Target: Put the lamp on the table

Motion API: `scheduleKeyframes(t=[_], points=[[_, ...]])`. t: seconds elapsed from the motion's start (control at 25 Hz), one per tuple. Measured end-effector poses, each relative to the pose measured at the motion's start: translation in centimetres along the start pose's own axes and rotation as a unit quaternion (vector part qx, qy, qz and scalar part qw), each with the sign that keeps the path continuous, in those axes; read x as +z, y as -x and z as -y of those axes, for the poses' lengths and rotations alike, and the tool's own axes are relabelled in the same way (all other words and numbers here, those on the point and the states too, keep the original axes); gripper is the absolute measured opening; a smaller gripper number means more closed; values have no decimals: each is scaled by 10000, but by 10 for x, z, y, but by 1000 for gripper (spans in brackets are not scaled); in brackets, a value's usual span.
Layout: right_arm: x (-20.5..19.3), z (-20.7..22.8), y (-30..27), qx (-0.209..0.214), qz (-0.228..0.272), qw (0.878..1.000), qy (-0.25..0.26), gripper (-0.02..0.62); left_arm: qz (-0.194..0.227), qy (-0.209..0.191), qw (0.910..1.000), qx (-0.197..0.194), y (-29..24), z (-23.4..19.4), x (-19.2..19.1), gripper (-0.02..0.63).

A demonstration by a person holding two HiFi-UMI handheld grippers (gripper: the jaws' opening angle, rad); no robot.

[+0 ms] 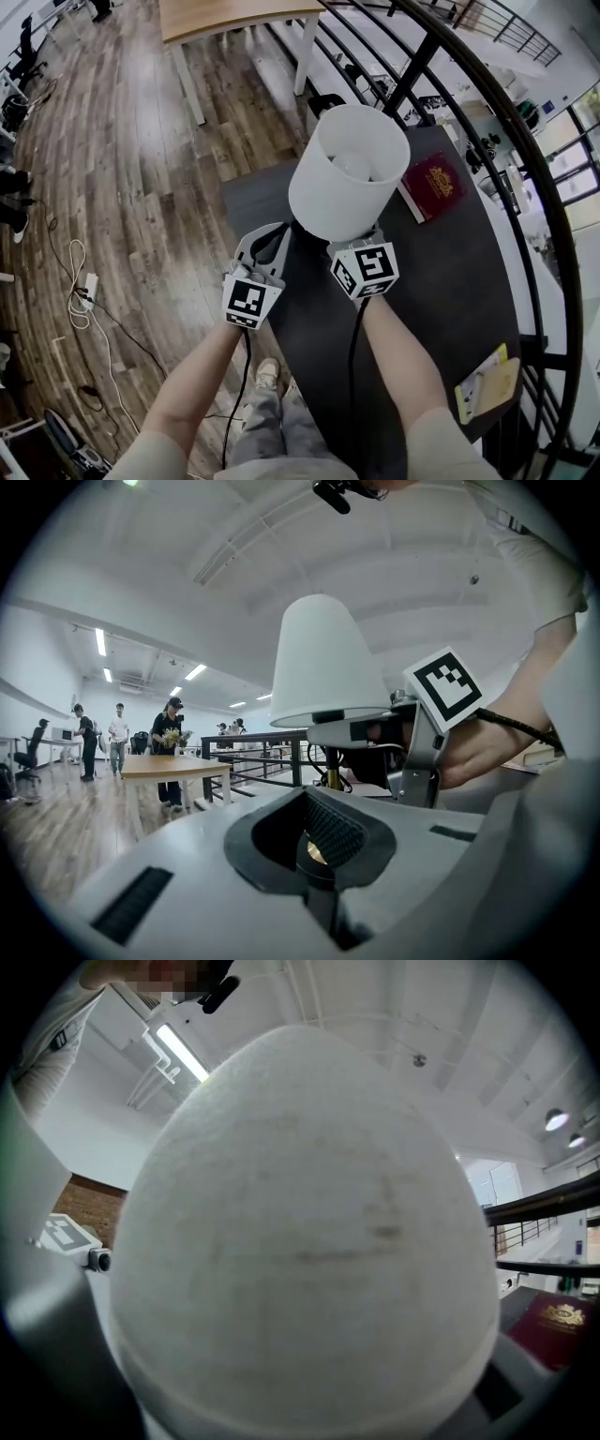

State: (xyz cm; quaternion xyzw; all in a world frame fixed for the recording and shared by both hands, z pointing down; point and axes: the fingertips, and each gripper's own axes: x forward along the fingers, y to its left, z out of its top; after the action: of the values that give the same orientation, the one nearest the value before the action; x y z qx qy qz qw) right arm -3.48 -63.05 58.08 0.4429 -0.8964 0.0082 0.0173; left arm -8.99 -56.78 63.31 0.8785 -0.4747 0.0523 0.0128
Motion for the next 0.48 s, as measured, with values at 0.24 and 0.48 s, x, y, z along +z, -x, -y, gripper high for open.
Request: scheduleKeyframes(t=[0.24, 0.48], points=[[-2, 4, 4, -166, 152, 9997, -72, 92, -115, 42, 9999, -48, 1, 4, -9, 5], [-3, 5, 5, -171, 192, 9996, -82, 91, -163, 99, 9998, -2, 0, 8, -8, 5]])
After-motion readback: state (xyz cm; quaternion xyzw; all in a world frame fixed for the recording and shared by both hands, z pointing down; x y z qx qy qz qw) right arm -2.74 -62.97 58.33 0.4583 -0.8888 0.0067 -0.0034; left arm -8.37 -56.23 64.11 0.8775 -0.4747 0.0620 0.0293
